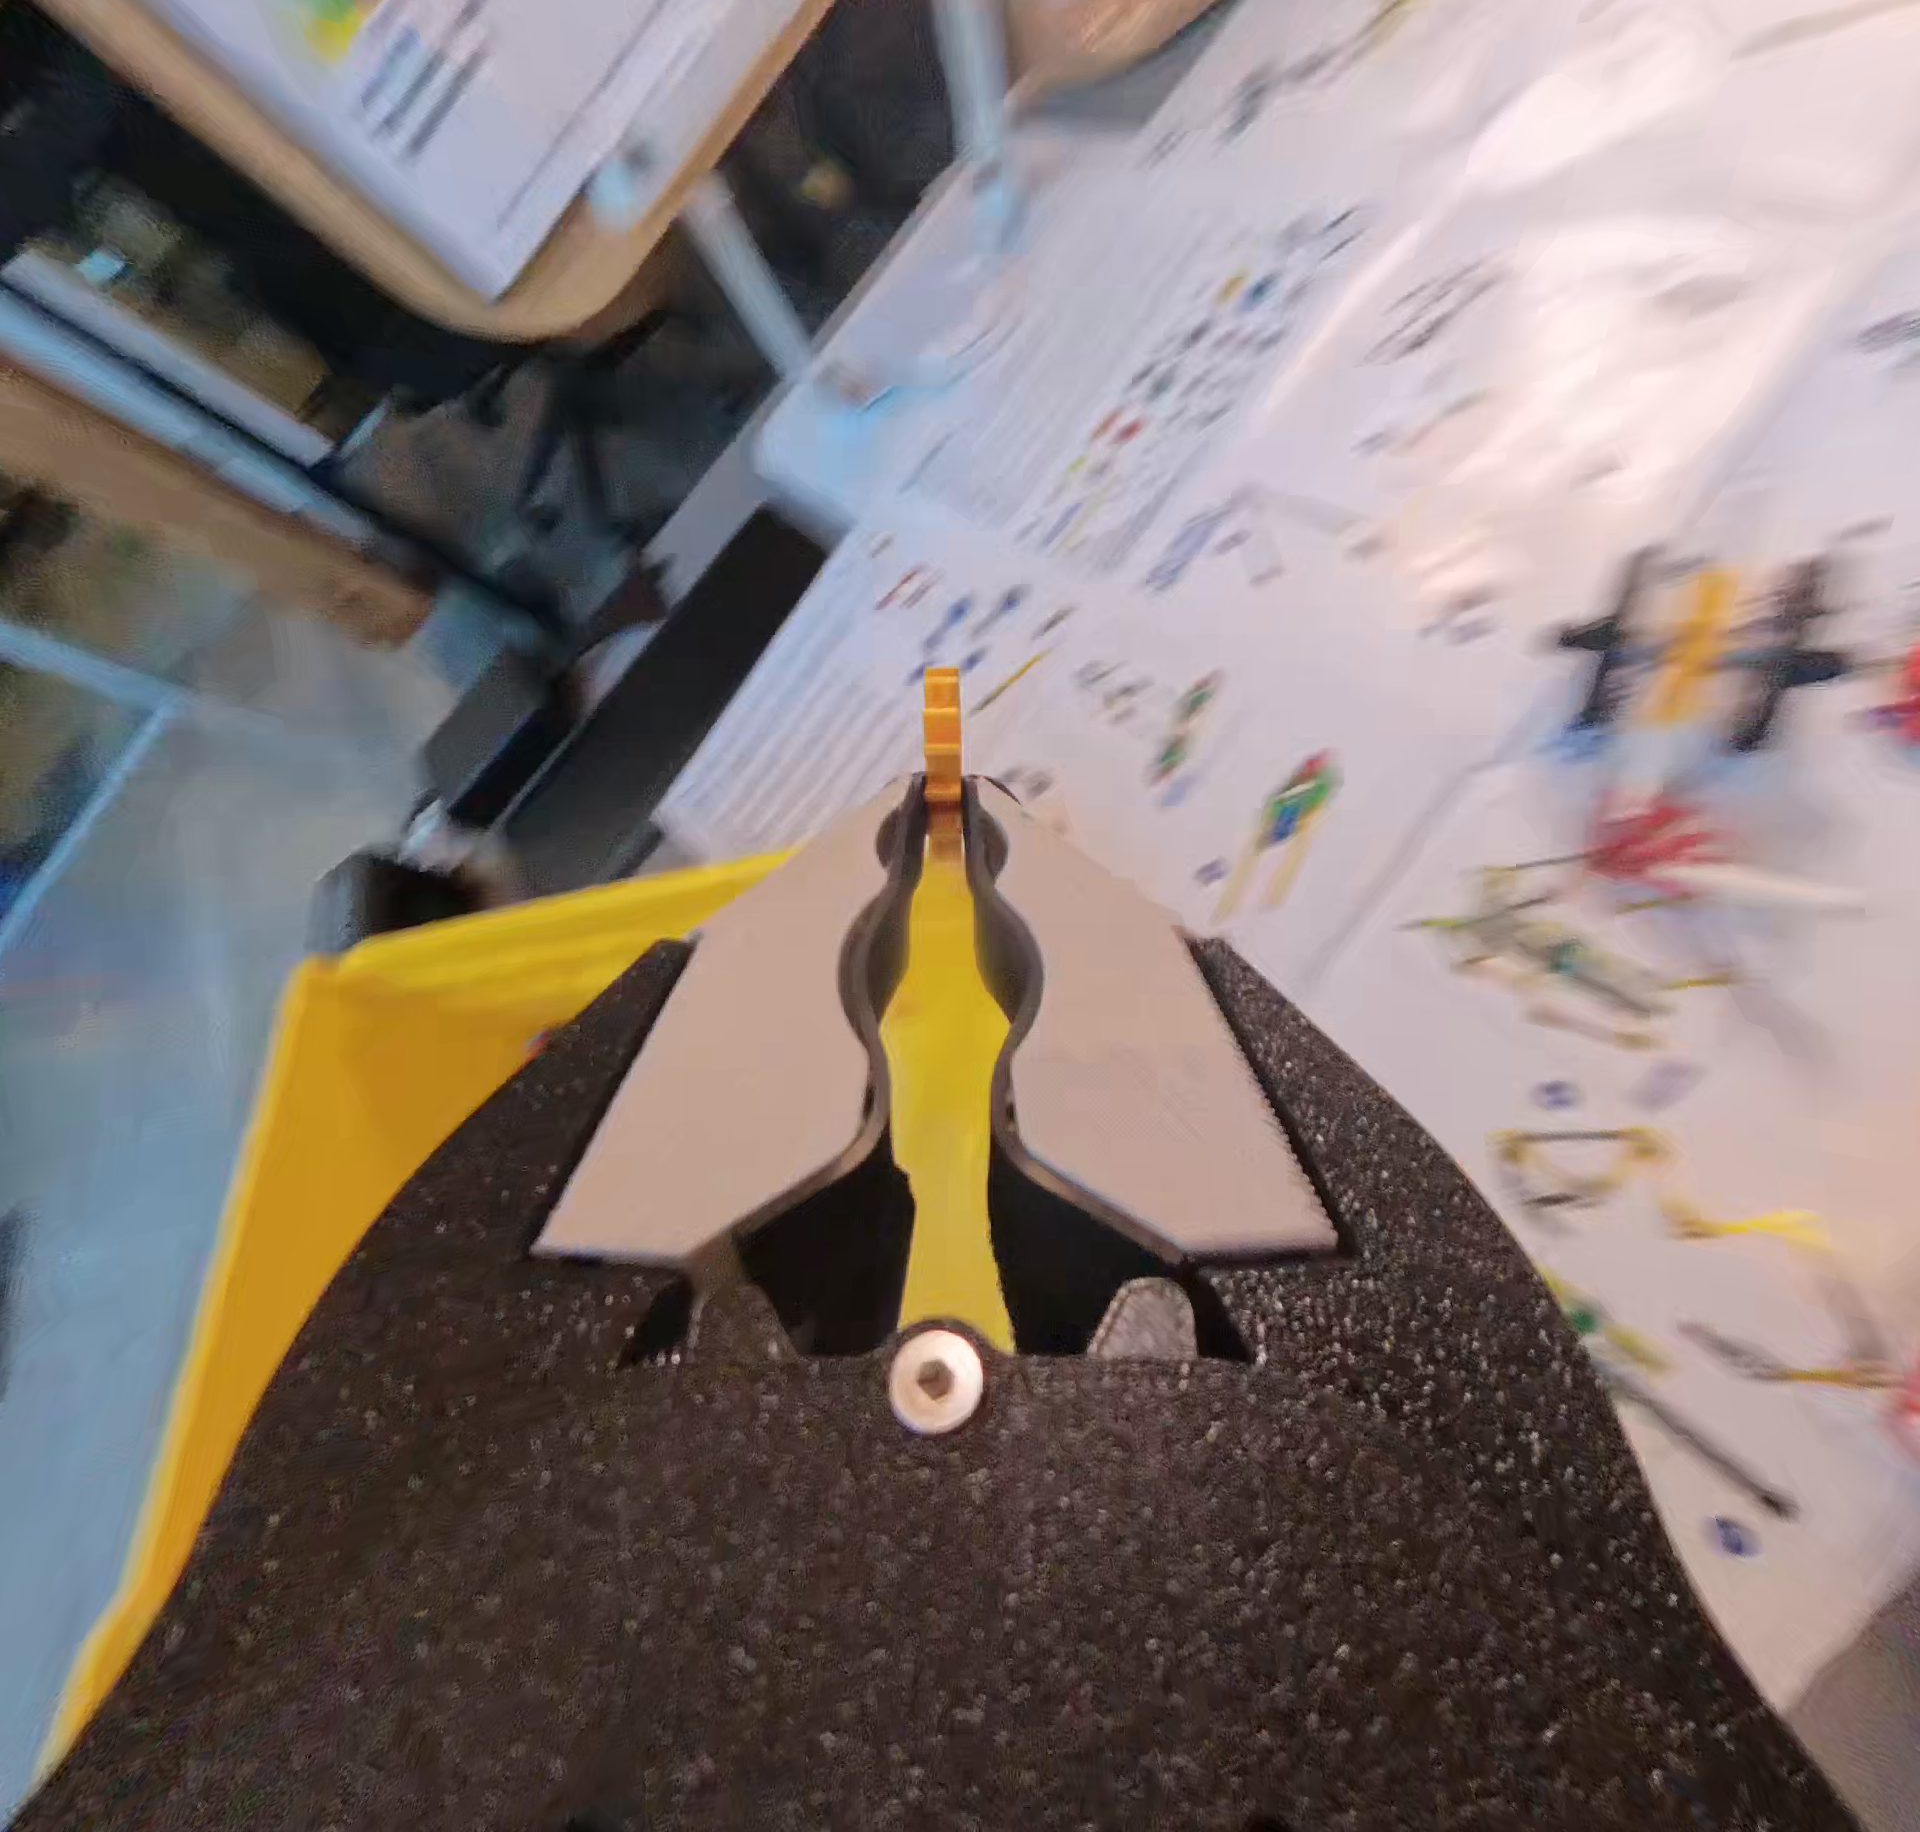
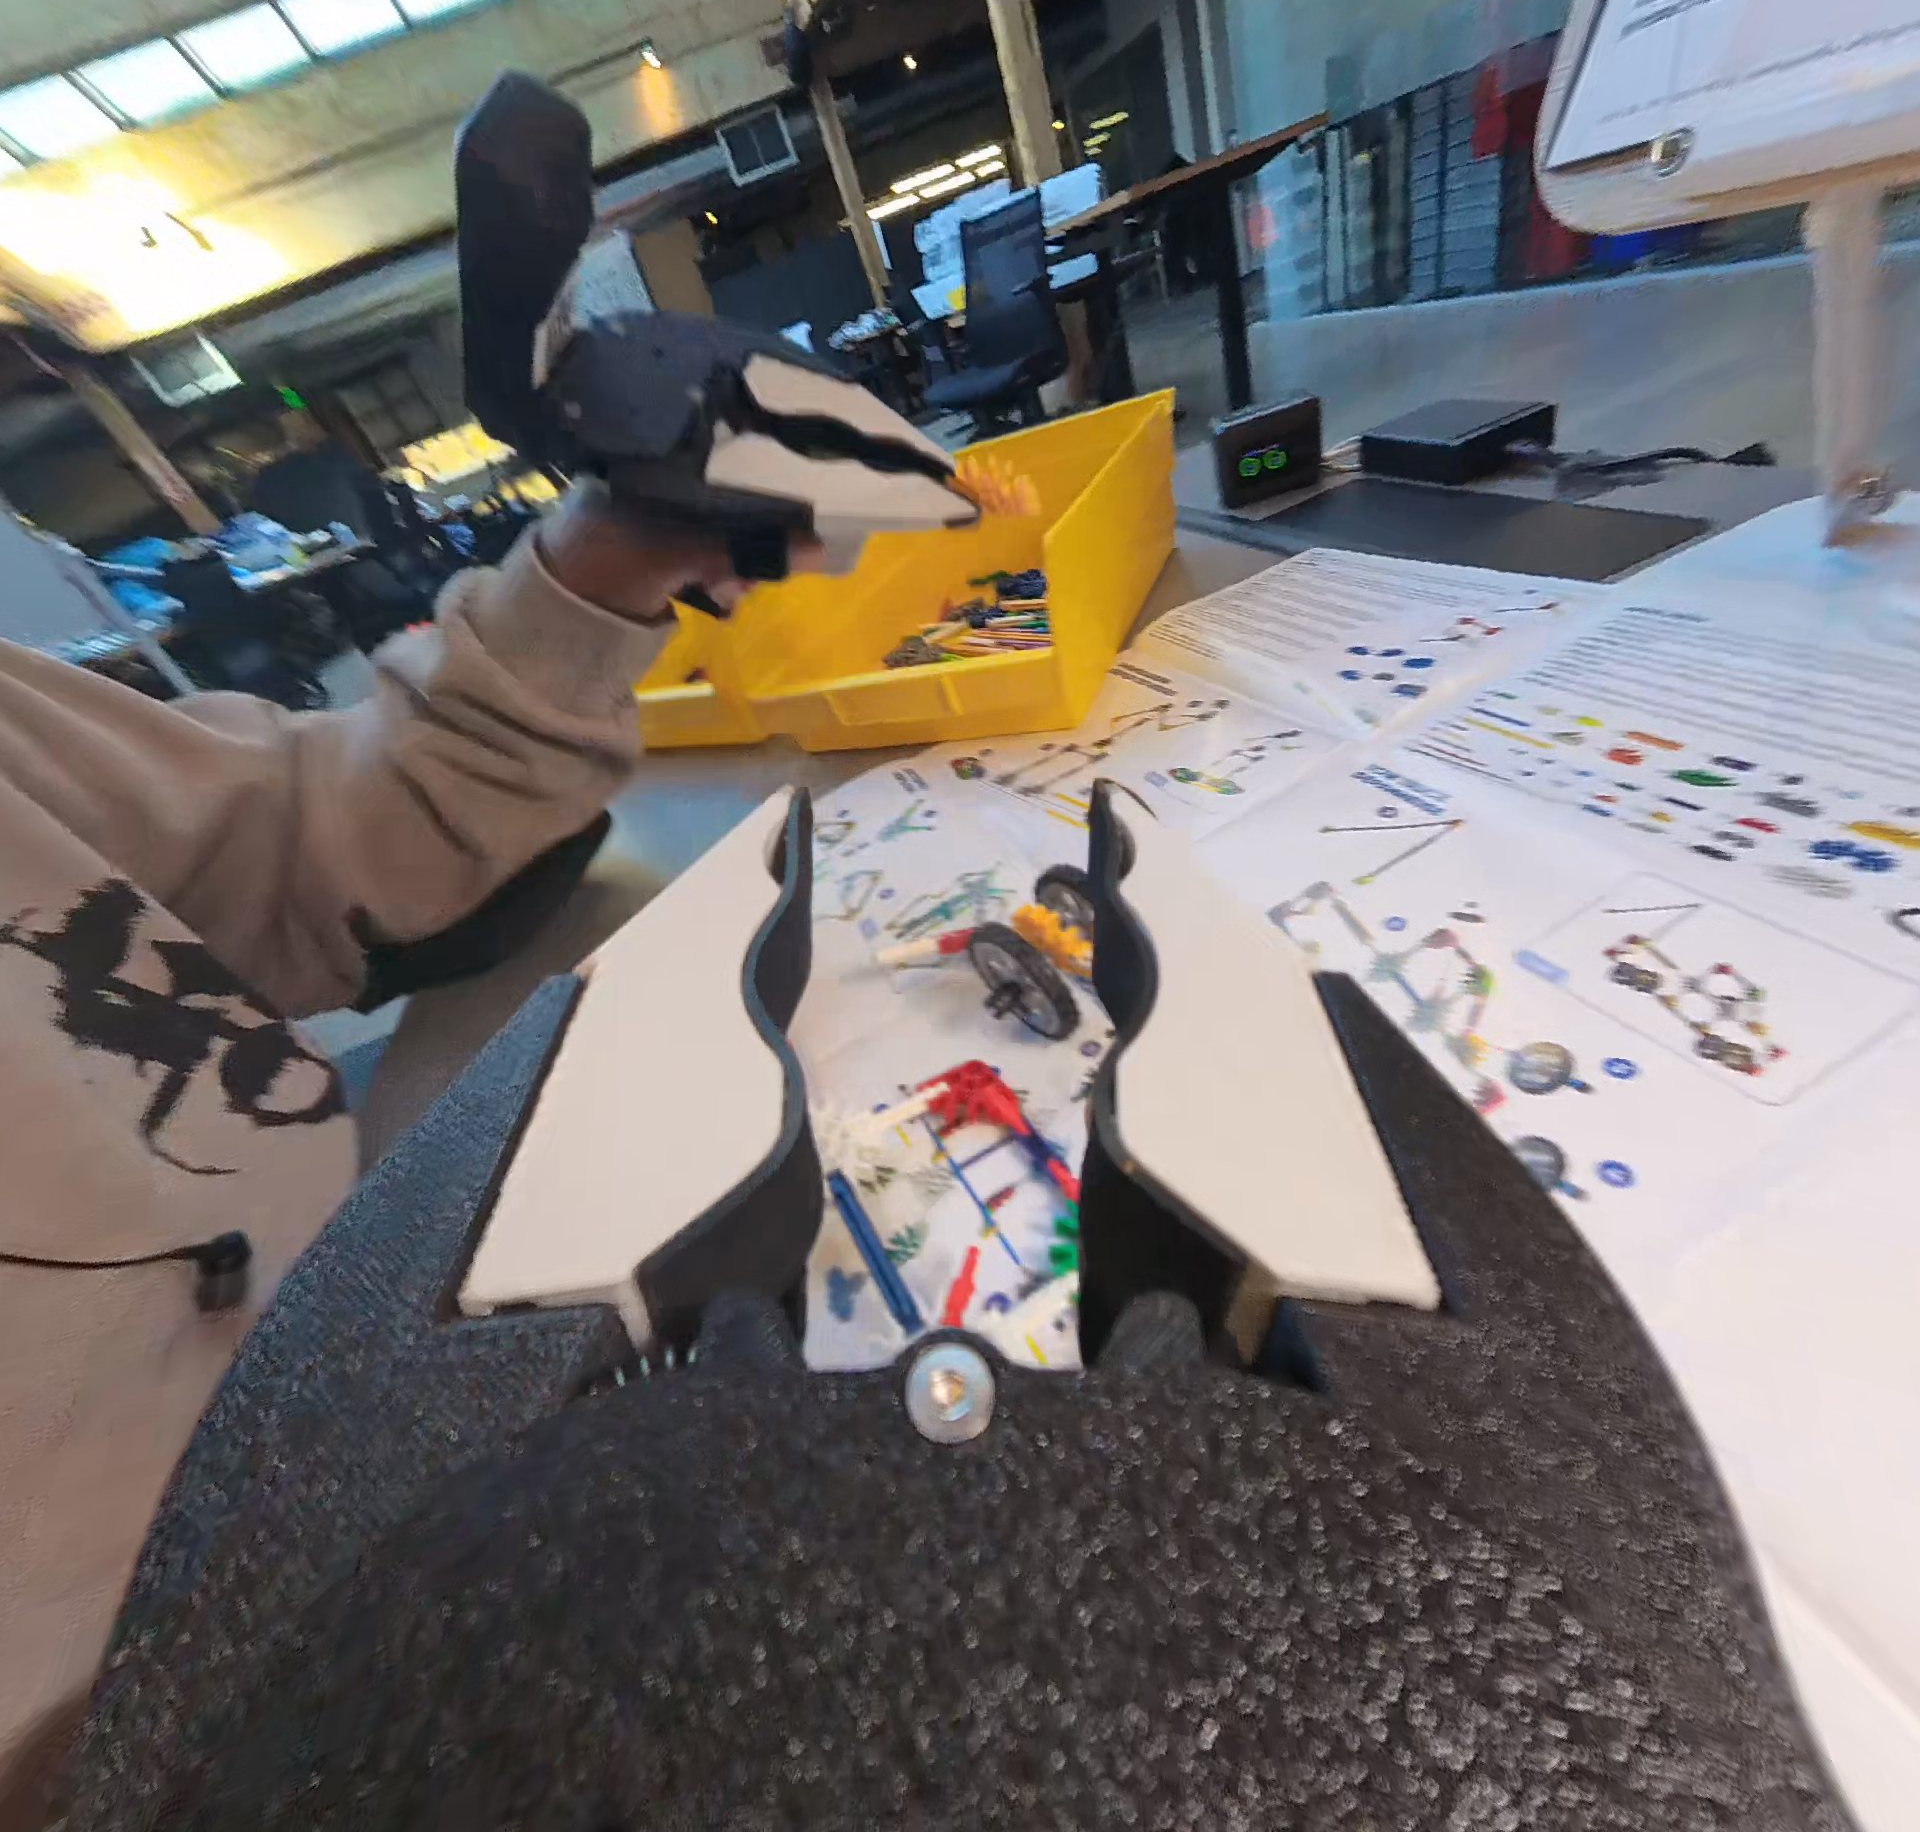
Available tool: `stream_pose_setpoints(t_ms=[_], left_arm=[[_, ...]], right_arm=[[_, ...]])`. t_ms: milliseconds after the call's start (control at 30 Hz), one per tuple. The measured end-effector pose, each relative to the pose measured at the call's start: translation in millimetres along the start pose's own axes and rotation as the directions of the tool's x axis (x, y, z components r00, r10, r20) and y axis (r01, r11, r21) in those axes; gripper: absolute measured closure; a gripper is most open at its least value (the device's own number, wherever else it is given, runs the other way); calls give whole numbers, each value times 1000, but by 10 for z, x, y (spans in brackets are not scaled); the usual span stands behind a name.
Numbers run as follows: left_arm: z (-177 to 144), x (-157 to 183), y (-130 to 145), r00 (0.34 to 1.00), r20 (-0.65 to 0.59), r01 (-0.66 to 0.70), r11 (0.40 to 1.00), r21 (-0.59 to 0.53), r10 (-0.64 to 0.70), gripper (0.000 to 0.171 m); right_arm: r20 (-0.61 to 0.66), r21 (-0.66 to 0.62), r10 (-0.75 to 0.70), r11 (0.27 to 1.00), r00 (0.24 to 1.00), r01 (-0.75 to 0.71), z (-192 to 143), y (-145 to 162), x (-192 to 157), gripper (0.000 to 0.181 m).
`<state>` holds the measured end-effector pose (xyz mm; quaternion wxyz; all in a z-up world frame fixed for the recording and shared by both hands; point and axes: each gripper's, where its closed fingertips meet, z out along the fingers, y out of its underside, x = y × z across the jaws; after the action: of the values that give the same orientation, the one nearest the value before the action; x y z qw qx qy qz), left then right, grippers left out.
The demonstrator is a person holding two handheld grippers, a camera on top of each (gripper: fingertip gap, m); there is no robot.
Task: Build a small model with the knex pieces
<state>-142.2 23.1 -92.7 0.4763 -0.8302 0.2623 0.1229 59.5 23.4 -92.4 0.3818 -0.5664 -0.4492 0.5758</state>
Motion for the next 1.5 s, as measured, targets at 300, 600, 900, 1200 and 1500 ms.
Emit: stream_pose_setpoints(t_ms=[300,600,900,1200,1500], left_arm=[[-224,-1113,1361,955,290,188,873,-450,-56,168],[-1476,-1973,1632,811,580,374,829,-415,-75,168],[-2188,-1896,2515,777,608,529,695,-487,-165,147],[-1103,-543,450,967,-20,254,967,38,-253,145],[284,1638,148,745,-640,145,982,-120,-188,135]], right_arm=[[-116,-268,-280,933,953,241,-14,404,247,134],[-128,-287,-321,918,939,275,-55,396,271,137],[-127,-252,-265,941,956,228,-48,375,283,138],[-118,-268,-299,928,947,260,36,416,190,138],[-129,-311,-351,903,928,298,18,495,239,140]])
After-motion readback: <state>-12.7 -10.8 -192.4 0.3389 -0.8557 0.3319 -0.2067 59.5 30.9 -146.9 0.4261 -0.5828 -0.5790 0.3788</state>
